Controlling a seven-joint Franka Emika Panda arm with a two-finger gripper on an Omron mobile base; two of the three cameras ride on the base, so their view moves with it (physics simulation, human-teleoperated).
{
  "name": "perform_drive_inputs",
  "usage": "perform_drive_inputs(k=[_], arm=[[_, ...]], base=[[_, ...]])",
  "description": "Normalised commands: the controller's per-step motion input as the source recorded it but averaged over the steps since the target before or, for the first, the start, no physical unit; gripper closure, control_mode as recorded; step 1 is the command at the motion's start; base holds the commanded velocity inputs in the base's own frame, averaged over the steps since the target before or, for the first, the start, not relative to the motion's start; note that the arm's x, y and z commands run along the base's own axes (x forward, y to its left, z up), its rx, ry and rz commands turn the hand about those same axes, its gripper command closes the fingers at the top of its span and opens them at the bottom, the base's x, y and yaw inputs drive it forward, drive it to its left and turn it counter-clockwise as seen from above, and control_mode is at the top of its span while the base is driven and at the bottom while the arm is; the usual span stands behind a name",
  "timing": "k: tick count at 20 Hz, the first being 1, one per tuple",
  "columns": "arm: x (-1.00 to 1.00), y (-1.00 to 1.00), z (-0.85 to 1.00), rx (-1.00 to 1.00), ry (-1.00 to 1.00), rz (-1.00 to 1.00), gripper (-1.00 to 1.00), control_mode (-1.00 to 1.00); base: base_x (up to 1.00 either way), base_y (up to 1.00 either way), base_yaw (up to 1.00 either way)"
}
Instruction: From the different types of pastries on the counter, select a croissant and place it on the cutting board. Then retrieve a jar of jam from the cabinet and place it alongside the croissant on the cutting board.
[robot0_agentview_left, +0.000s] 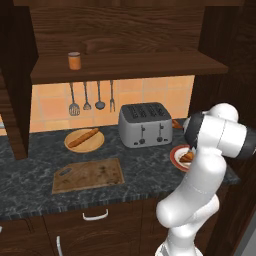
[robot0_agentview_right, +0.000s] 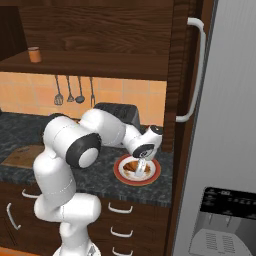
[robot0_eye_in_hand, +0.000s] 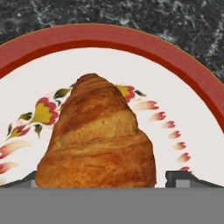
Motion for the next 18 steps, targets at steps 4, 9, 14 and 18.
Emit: perform_drive_inputs(k=[4, 9, 14, 18], arm=[[0.13, 0.00, -0.36, 0.00, 0.00, 0.01, 1.00, -1.00], [0.03, 0.00, -0.24, 0.00, 0.00, 0.01, 1.00, -1.00], [-0.28, 0.03, 0.20, 0.02, -0.15, 0.00, 1.00, -1.00], [-0.39, 0.24, 0.79, 0.12, -0.10, 0.00, 1.00, -1.00]], base=[[0.00, 0.00, 0.00], [0.00, 0.00, 0.00], [0.00, 0.00, 0.00], [0.00, 0.00, 0.00]])
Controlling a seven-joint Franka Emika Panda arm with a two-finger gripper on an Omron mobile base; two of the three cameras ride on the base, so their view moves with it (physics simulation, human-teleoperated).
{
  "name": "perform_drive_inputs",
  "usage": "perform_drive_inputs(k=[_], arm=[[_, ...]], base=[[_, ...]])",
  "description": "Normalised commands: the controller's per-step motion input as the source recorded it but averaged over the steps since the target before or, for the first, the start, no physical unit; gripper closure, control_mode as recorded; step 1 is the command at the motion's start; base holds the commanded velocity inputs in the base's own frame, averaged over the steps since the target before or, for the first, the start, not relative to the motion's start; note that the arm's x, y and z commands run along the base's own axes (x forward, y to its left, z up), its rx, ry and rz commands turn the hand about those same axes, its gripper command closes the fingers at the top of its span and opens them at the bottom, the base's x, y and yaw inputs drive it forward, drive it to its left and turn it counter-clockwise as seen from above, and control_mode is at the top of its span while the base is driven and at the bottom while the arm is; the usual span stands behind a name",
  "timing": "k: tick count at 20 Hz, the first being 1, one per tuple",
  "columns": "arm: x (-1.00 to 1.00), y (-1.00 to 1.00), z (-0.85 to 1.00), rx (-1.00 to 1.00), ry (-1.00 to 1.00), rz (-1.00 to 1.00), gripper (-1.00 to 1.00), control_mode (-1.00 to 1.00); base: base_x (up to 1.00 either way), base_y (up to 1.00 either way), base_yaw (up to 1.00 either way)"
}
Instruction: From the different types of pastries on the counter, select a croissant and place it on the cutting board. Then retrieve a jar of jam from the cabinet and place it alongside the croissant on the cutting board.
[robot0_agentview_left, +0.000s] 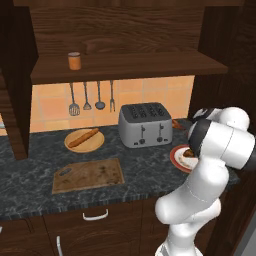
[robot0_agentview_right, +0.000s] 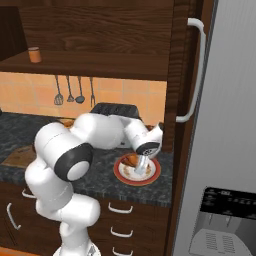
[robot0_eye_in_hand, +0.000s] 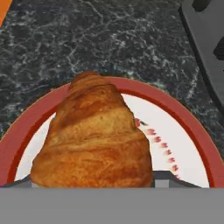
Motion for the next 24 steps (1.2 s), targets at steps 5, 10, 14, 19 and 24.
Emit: perform_drive_inputs(k=[5, 10, 14, 19, 24], arm=[[-0.18, 0.68, 0.66, 0.18, 0.01, 0.00, 1.00, -1.00], [-0.48, 0.98, 0.05, 0.10, 0.00, -0.02, 1.00, -1.00], [-0.57, 1.00, 0.00, 0.05, 0.00, -0.04, 1.00, -1.00], [-0.20, 1.00, 0.04, 0.00, 0.00, 0.00, 1.00, -1.00], [-0.09, 1.00, 0.29, -0.01, 0.00, 0.00, 1.00, -1.00]], base=[[0.00, 0.00, 0.00], [0.00, 0.00, 0.00], [0.00, 0.00, 0.00], [0.00, 0.00, 0.00], [0.00, 0.00, 0.00]])
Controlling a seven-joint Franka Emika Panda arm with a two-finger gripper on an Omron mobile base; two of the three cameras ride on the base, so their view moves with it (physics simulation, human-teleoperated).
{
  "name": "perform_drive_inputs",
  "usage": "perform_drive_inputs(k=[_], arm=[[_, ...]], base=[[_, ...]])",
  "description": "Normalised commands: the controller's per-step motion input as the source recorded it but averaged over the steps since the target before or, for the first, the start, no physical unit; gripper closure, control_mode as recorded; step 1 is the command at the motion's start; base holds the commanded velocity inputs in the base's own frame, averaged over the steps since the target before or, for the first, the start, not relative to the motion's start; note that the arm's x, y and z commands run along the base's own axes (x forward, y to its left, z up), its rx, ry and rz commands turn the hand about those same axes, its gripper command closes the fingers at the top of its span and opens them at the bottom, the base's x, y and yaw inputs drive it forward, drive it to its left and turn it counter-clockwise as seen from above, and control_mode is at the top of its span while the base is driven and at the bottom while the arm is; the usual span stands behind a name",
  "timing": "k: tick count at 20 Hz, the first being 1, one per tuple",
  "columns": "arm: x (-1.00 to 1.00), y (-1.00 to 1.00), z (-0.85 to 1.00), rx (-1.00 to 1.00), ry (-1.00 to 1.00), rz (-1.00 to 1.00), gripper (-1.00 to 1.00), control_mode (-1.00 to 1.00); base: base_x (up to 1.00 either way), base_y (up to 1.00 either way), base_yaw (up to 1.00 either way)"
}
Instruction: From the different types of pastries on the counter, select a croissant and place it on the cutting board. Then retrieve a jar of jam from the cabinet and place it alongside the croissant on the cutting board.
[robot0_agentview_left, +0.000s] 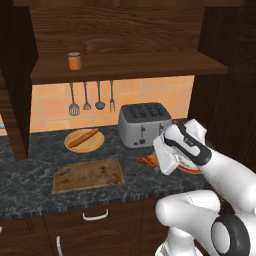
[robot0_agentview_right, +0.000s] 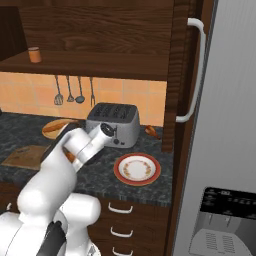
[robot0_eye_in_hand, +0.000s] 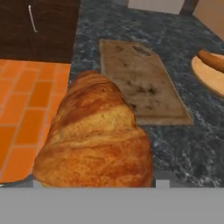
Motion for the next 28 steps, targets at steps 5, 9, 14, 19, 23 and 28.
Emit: perform_drive_inputs(k=[5, 9, 14, 19, 23, 28], arm=[[0.13, 1.00, 0.53, -0.15, 0.00, 0.00, 1.00, -1.00], [0.38, 0.93, 0.40, -0.18, 0.08, -0.02, 1.00, -1.00], [0.39, 0.82, 0.05, -0.15, 0.16, -0.24, 1.00, -1.00], [0.34, 0.60, 0.04, -0.09, 0.18, -0.33, 1.00, -1.00], [0.04, 0.39, 0.04, -0.01, 0.16, -0.16, 1.00, -1.00], [0.00, 0.41, 0.00, 0.00, 0.11, 0.00, 1.00, -1.00]], base=[[0.00, 0.00, 0.00], [0.00, 0.00, 0.00], [0.00, 0.00, 0.00], [0.00, 0.00, 0.00], [0.00, 0.00, 0.00], [0.00, 0.00, 0.00]])
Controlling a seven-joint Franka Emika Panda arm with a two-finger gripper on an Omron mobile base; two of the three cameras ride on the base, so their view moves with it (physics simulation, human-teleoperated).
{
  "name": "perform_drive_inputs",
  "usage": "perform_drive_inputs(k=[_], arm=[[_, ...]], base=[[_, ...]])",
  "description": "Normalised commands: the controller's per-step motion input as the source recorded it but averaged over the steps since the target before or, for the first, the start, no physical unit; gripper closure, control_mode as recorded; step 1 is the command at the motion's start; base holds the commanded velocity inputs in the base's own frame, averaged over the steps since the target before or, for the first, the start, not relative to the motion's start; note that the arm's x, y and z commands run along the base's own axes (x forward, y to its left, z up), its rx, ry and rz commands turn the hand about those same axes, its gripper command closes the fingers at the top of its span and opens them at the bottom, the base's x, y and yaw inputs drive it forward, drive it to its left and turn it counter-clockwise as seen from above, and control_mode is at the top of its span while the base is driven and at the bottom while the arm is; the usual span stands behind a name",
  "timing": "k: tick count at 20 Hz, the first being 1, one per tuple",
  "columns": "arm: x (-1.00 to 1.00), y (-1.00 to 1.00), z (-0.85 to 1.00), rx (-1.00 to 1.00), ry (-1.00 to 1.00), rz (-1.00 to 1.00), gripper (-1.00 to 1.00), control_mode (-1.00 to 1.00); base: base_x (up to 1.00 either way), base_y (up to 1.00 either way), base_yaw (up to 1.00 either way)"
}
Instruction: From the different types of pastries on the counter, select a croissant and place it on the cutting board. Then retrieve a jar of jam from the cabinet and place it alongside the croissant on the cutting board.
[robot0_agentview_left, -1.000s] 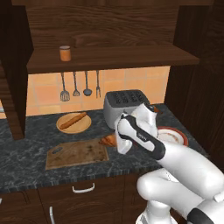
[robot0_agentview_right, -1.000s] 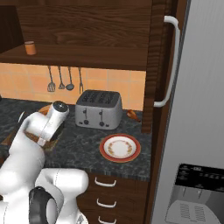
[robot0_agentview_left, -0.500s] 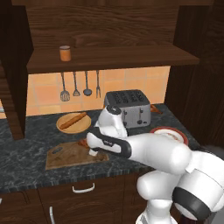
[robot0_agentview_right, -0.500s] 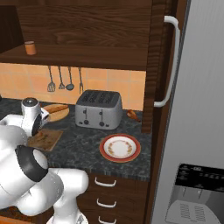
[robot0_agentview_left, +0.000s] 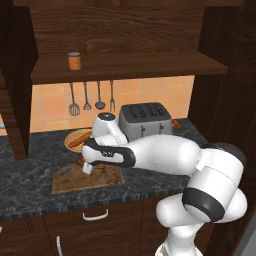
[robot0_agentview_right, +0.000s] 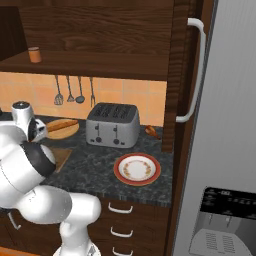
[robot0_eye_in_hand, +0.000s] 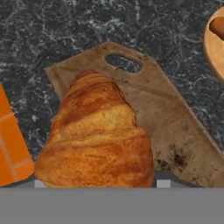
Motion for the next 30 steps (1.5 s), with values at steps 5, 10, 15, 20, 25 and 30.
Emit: perform_drive_inputs(k=[5, 10, 15, 20, 25, 30], arm=[[0.00, 0.29, -0.41, 0.00, 0.06, 0.00, 1.00, -1.00], [0.04, 0.13, -0.44, -0.02, -0.01, 0.00, 1.00, -1.00], [0.34, 0.02, -0.07, -0.02, 0.00, 0.00, 1.00, -1.00], [0.67, 0.07, -0.05, 0.00, 0.04, 0.00, 1.00, -1.00], [0.44, 0.58, -0.50, 0.00, 0.14, 0.01, 1.00, -1.00], [0.03, 0.81, -0.34, 0.00, 0.08, 0.04, -1.00, -1.00]], base=[[0.00, 0.00, 0.00], [0.00, 0.00, 0.00], [0.00, 0.00, 0.00], [0.00, 0.00, 0.00], [0.00, 0.00, 0.00], [0.00, 0.00, 0.00]])
